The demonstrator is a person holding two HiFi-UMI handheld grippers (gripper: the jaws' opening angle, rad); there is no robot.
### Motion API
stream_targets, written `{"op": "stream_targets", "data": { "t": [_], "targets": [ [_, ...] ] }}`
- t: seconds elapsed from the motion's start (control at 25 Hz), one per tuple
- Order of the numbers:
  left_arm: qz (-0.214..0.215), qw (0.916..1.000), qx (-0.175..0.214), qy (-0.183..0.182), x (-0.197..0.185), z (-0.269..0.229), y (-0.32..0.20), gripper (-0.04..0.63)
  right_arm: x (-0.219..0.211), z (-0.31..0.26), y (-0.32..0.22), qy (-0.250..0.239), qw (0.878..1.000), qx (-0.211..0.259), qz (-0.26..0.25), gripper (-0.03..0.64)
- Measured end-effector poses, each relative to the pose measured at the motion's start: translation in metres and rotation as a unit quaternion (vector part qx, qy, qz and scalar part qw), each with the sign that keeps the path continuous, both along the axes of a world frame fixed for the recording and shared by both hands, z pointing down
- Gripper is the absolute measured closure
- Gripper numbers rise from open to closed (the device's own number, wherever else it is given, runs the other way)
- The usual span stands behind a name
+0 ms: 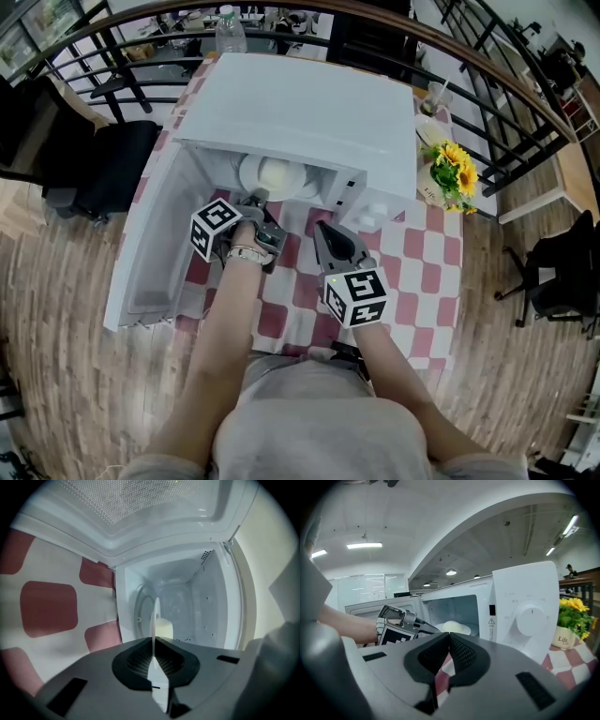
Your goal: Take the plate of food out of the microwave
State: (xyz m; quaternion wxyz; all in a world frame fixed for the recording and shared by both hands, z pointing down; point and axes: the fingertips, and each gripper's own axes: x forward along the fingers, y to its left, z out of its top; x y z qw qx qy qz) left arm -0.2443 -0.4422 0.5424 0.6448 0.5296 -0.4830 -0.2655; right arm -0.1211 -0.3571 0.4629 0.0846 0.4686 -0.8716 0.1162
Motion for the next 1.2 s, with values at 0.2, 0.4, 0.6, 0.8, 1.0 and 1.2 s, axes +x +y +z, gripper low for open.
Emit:
{"op": "stream_targets", "data": {
  "t": [0.2, 0.4, 0.6, 0.8, 1.0, 1.2],
  "targets": [
    [-0.002, 0.9997, 0.023, 0.003, 0.004, -0.013, 0.012, 0.58, -0.002, -0.012, 0.012, 0.002, 1.0, 0.023, -0.021, 0.592],
    [-0.007, 0.9992, 0.039, 0.005, 0.009, -0.022, 0.028, 0.58, -0.004, -0.021, 0.029, 0.003, 0.998, 0.042, -0.036, 0.592],
    [-0.015, 0.9983, 0.055, 0.008, 0.014, -0.035, 0.046, 0.58, 0.001, -0.03, 0.048, 0.005, 0.998, 0.052, -0.039, 0.592],
    [-0.013, 0.9975, 0.069, 0.003, 0.023, -0.046, 0.065, 0.58, 0.009, -0.038, 0.062, 0.001, 0.998, 0.057, -0.039, 0.592],
    [-0.028, 0.996, 0.084, 0.001, 0.03, -0.056, 0.083, 0.58, 0.013, -0.047, 0.076, 0.003, 0.997, 0.067, -0.042, 0.592],
    [-0.051, 0.9941, 0.095, 0.002, 0.038, -0.063, 0.103, 0.58, 0.02, -0.052, 0.09, 0.006, 0.997, 0.071, -0.042, 0.592]
  ]
}}
